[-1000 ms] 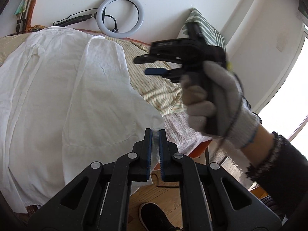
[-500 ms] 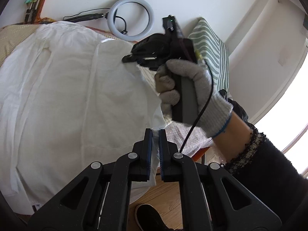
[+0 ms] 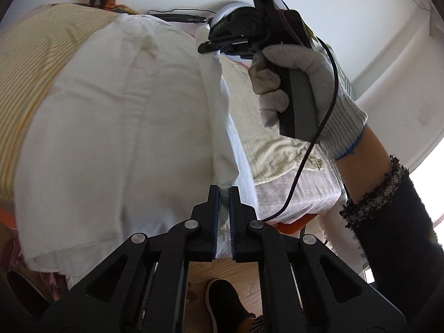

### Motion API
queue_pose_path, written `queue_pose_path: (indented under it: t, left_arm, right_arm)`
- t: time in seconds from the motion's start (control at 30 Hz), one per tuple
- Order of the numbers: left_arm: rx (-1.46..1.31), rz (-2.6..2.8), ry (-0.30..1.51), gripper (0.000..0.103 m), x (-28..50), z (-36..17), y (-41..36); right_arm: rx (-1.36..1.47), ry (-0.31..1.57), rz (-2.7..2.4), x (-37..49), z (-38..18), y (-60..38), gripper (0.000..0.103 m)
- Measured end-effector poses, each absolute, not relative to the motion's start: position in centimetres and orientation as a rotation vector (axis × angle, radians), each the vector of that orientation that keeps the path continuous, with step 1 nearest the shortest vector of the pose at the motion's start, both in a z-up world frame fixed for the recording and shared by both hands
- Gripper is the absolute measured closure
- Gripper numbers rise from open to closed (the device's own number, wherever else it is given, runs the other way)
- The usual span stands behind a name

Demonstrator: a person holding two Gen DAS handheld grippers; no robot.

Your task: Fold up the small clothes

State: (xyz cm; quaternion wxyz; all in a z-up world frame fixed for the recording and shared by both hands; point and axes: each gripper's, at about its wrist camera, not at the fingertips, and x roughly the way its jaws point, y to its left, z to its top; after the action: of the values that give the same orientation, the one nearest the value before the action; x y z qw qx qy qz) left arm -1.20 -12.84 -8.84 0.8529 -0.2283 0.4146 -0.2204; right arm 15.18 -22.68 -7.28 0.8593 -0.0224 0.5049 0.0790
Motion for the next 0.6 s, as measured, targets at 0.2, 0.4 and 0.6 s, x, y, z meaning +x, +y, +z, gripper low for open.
queue_pose_path:
  t: [0.2, 0.4, 0.6]
  left_arm:
    - [-0.516, -0.405, 0.900, 0.099, -1.5, -10.1, -10.3]
    - [-0.504, -0.408, 0.907, 0.098, -1.5, -10.4, -10.1]
    - [-0.433, -0.421, 0.888, 0.098, -2.3, -9.4, -10.2]
  right_arm:
    - [-0.174, 1.107, 0.200, 16.3, -10.6, -16.9, 0.101]
    - [-0.199, 1.136, 0.192, 16.3, -12.3, -16.4, 0.101]
    - [-0.008, 1.150, 0.321, 15.2, -10.9, -18.9, 0.083]
